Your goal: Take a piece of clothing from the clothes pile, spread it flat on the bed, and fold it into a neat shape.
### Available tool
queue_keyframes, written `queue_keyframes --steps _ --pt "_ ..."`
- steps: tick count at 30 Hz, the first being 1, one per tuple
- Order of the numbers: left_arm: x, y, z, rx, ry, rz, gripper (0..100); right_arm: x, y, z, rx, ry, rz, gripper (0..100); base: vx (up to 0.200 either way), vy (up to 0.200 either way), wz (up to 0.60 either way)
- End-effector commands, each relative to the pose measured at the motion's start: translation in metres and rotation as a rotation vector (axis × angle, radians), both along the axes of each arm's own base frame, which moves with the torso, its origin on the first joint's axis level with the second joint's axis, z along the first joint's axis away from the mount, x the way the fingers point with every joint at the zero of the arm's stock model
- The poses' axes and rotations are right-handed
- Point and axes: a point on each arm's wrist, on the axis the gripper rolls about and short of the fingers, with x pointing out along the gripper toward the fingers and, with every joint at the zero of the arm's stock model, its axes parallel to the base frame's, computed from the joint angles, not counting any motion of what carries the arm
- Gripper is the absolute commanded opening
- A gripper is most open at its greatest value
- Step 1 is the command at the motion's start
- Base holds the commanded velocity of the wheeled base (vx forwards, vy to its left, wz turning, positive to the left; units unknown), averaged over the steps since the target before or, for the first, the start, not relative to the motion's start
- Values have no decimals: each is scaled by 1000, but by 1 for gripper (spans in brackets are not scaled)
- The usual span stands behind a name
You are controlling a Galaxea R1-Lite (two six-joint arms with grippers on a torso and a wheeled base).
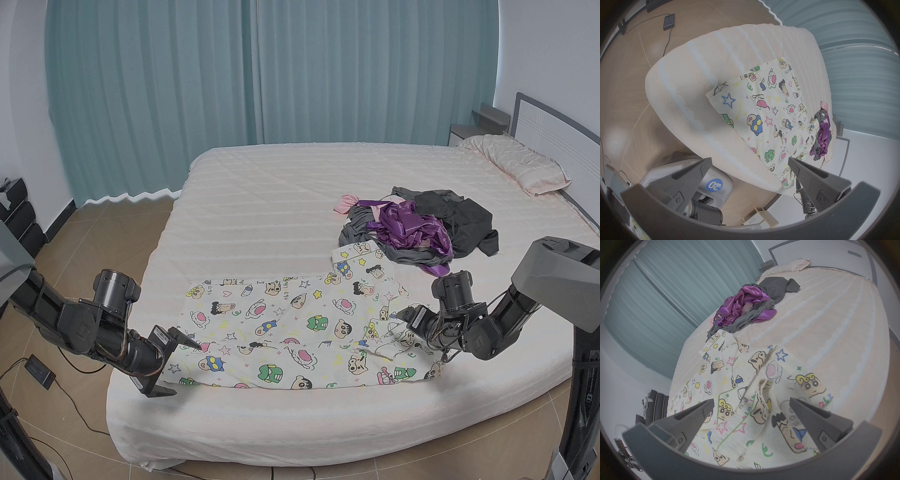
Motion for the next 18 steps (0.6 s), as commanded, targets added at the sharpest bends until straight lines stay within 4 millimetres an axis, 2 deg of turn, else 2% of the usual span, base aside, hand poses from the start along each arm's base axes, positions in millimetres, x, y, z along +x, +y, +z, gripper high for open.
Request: queue_keyframes --steps 1,9,14,15,18 --pt "0 0 0 1 1 0 100 10 5 -7 5 -9 2 100 0 0 0" --pt "0 0 -1 3 2 2 100 19 13 -21 -5 4 16 100 0 0 0" --pt "1 0 -1 5 -6 4 100 20 10 -24 -11 14 11 100 0 0 0" --pt "1 0 -1 5 -7 4 100 21 10 -24 -11 13 10 0 0 0 0" --pt "-1 0 -3 6 -16 3 100 21 9 -24 -11 14 7 0 0 0 0"
